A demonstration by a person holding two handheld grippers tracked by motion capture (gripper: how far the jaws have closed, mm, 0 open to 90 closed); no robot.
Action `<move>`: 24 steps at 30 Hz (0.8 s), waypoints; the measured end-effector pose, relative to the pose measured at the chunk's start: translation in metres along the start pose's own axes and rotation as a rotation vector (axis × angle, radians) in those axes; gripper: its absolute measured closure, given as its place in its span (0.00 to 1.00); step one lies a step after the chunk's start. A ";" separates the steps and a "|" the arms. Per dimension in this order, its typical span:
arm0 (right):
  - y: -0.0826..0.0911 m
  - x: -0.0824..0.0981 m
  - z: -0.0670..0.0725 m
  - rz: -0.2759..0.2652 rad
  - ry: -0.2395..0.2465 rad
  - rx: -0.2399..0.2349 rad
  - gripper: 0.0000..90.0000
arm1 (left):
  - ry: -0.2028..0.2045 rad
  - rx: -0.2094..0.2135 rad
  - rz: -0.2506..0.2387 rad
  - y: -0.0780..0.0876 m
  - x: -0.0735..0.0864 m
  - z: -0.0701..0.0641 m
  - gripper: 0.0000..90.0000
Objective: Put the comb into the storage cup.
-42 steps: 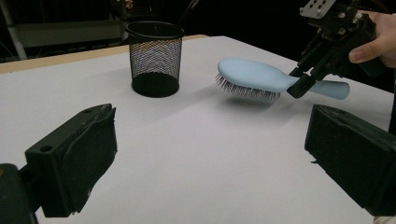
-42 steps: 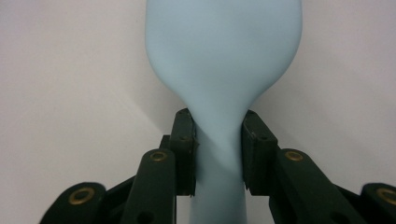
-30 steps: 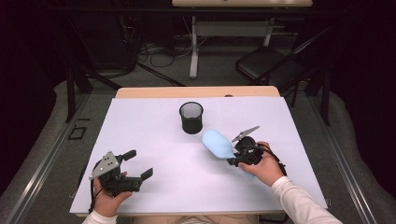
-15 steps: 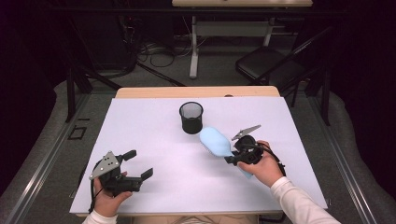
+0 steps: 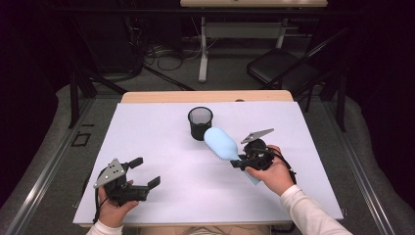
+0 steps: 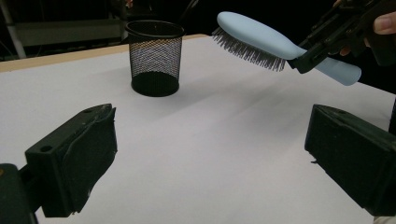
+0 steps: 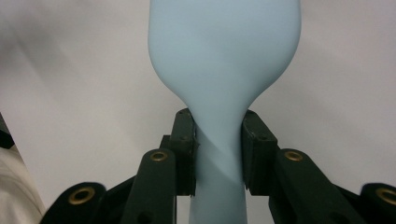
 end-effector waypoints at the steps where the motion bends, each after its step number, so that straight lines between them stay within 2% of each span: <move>1: 0.000 0.000 0.000 0.000 0.000 0.000 0.78 | 0.000 0.000 0.000 0.000 0.000 0.000 0.03; 24: -0.001 -0.019 0.003 -0.085 0.009 -0.014 0.78 | 0.000 -0.003 0.003 0.000 0.000 0.001 0.03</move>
Point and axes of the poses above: each handheld gripper's, and its own axes: y roughly backward along the jaws, x roughly out of its underside, z roughly to its left, the point moved 2 cm from there along -y, roughly forward along the jaws, and after that the axes turned 8 degrees about -x, right-handed, at the moved point
